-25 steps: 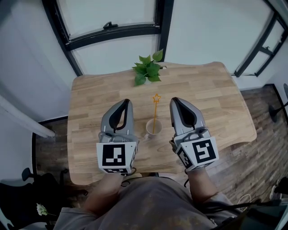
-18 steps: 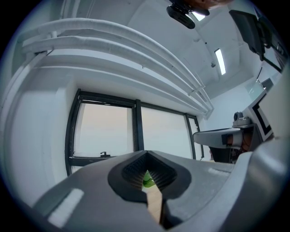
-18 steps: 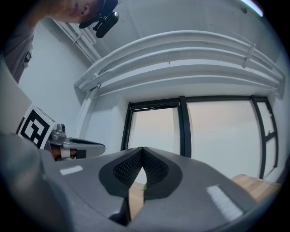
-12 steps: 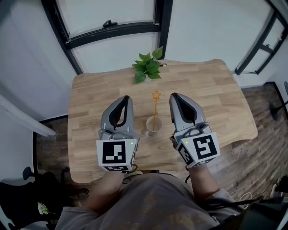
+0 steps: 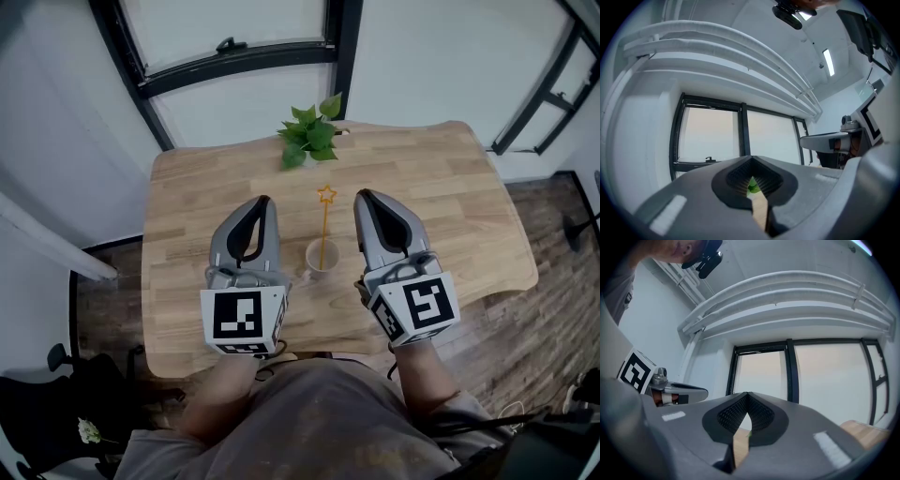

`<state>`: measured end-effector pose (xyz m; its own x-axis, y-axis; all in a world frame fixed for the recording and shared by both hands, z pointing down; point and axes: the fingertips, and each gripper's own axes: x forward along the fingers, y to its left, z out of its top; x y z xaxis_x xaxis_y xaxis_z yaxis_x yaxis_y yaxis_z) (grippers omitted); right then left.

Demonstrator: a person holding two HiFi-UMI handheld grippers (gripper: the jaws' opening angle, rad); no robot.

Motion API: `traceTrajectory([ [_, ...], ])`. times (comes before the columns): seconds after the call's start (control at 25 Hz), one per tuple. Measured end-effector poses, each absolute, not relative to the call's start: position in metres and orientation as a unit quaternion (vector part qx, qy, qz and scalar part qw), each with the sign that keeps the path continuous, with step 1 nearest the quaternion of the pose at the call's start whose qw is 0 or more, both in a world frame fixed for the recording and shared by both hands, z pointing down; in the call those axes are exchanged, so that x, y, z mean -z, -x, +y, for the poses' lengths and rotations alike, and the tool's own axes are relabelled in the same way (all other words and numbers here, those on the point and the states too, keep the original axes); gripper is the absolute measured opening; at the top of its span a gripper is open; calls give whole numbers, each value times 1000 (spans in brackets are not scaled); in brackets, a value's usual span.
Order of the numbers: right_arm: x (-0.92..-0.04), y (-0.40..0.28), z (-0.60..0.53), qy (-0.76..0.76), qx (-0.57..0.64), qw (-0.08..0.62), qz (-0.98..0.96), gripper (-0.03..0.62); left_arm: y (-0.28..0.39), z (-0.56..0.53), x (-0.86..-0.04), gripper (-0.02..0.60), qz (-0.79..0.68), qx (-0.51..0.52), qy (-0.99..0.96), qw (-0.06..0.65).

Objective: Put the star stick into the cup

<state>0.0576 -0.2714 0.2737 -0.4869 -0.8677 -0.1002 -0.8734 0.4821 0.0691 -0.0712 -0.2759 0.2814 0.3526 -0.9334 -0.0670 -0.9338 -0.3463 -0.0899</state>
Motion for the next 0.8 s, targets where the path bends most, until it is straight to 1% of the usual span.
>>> traceTrajectory([
  [0.8, -282, -63, -279, 513, -45, 24, 857, 21, 67, -283, -290, 0, 566, 9, 823, 51],
])
